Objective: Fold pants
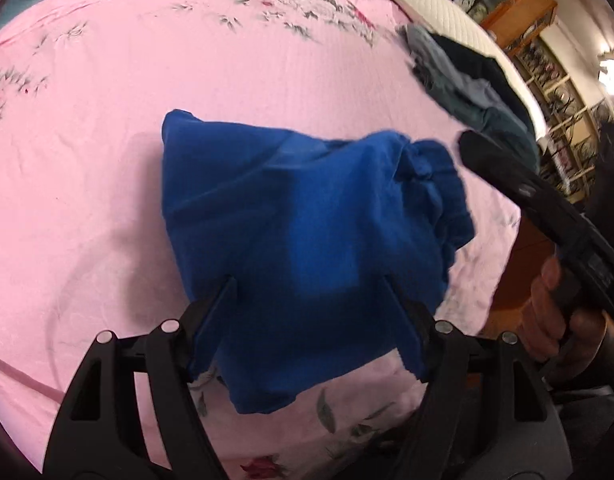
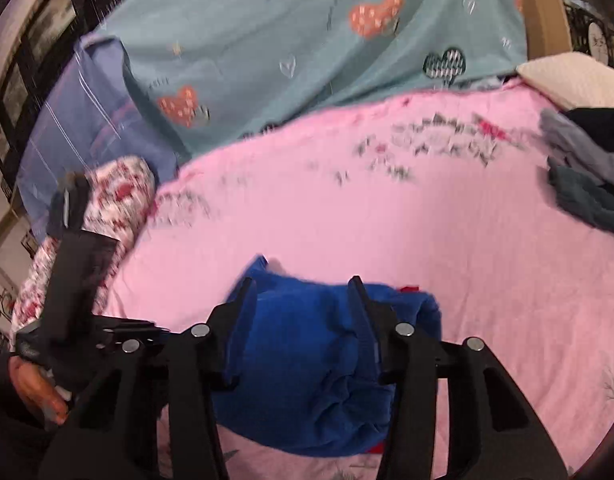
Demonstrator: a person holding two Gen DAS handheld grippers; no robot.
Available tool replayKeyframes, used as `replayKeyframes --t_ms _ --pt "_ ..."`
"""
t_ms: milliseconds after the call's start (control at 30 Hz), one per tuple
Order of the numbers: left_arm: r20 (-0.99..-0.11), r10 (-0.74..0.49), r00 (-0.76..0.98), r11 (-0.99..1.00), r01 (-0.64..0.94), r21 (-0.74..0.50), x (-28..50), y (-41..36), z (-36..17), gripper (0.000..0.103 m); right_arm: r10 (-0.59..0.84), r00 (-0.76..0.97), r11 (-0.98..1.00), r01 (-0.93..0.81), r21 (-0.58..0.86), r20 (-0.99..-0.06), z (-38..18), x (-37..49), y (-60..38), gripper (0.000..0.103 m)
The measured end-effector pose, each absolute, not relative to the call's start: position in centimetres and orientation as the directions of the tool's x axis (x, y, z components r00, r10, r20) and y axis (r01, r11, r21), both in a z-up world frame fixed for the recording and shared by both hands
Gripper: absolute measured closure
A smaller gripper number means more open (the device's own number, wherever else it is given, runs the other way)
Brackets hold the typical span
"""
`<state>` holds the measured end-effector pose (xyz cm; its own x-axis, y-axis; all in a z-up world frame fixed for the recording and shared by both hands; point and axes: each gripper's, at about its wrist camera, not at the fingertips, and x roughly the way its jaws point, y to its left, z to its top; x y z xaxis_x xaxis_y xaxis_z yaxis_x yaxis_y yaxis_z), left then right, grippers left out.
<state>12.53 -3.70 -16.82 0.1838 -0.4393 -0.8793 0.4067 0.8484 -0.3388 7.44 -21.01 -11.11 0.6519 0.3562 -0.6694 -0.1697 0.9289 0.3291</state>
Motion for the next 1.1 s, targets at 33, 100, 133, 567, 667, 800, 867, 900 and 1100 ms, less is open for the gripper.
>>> replayKeyframes --t_ms 33,100,133,567,667,800,867,900,1100 --pt "-0.886 -0.424 0.188 0.851 0.417 -0.319 12.4 -4.0 -17.2 0.030 0.335 0.628 0.939 -0.158 0.306 -0.703 -13.1 8.3 -21.5 0.057" --pt "-0.888 -0.419 0.188 0.850 0.425 -0.311 12.3 -4.4 -18.1 0.028 0.281 0.584 0.958 -0.127 0.256 -0.762 -17.1 8.4 -22.7 0.063" --pt "-0.892 -0.413 0.183 0.854 0.419 -0.309 12.3 -4.3 -18.9 0.028 0.298 0.600 0.953 -0.145 0.265 -0.743 -18.0 8.0 -23.4 0.065" --pt "-0.860 -0.474 0.190 0.828 0.428 -0.362 10.1 -1.9 -15.5 0.027 0.348 0.625 0.937 -0.249 0.244 -0.699 -9.6 2.4 -22.6 0.062" --pt "-0.888 -0.437 0.142 0.830 0.445 -0.337 9.9 -3.3 -17.7 0.027 0.319 0.541 0.943 -0.259 0.206 -0.778 -13.0 1.6 -22.1 0.062" --pt "-0.912 -0.391 0.125 0.832 0.471 -0.292 9.8 -4.4 -19.7 0.025 0.280 0.541 0.956 -0.233 0.179 -0.793 -15.3 1.2 -22.5 0.062" --pt "-0.914 -0.387 0.126 0.819 0.502 -0.277 9.7 -4.6 -18.9 0.023 0.281 0.529 0.955 -0.234 0.181 -0.801 -14.5 1.3 -22.2 0.058" --pt "-0.911 -0.392 0.130 0.815 0.509 -0.279 9.7 -4.5 -18.4 0.023 0.290 0.520 0.953 -0.232 0.194 -0.804 -14.0 1.3 -22.2 0.054" --pt "-0.863 -0.433 0.262 0.841 0.462 -0.282 11.2 -1.3 -14.6 0.019 0.248 0.568 0.966 -0.087 0.243 -0.784 -11.0 0.9 -24.2 0.040"
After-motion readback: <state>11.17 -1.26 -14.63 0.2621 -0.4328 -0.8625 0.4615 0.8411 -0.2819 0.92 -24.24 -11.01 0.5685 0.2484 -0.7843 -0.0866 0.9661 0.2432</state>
